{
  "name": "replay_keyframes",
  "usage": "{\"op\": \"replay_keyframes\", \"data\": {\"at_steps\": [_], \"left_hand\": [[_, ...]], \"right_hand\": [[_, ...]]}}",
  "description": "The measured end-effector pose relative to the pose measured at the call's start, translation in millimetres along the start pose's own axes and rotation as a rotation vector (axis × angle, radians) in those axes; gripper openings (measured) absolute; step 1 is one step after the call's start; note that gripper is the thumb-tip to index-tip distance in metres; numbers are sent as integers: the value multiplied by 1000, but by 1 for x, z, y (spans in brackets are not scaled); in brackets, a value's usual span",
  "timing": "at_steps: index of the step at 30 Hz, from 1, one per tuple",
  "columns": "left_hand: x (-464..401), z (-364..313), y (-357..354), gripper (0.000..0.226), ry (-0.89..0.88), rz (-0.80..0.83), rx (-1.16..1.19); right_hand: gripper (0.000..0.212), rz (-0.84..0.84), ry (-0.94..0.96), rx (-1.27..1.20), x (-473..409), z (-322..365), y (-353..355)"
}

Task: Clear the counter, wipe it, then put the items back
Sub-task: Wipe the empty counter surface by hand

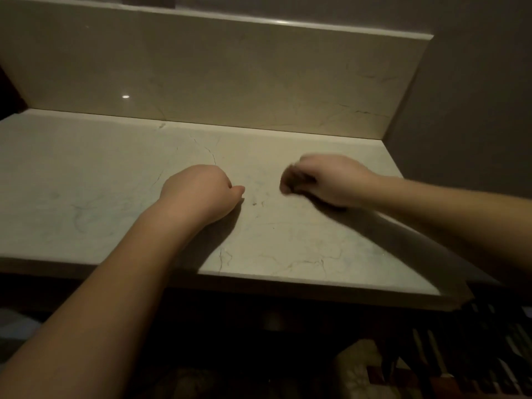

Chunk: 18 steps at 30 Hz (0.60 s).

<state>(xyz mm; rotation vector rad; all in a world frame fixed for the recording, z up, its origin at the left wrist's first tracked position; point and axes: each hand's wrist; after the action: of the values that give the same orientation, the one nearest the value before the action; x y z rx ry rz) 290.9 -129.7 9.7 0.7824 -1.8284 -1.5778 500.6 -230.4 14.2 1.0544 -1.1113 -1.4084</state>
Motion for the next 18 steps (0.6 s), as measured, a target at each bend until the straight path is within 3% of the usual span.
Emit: {"op": "replay_keyframes", "data": {"at_steps": [5,8,13,18], "left_hand": [[3,1,2,44,-31,-18,-5],[3,2,1,43,-37,-30,-2],[5,4,-2,42,-58,-34,-13],[8,4,-2,44,-68,-22,-37]], "right_hand": [[13,-97,-191,12,-61,-16,-8],[15,-92,-151,-9,-40,3,-12],[6,-11,81,7,66,56,-14],[10,-24,-34,32,62,60,-12]]}}
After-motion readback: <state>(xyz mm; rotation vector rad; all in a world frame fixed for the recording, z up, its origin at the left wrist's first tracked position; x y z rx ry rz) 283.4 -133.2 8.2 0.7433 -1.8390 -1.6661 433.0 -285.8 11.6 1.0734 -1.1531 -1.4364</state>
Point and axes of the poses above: each hand's wrist, its own x-axis away from the middle knuckle, its own y-axis out of the back of the hand, z = x × y, and after that the axes turned 6 degrees about -y, right-handed
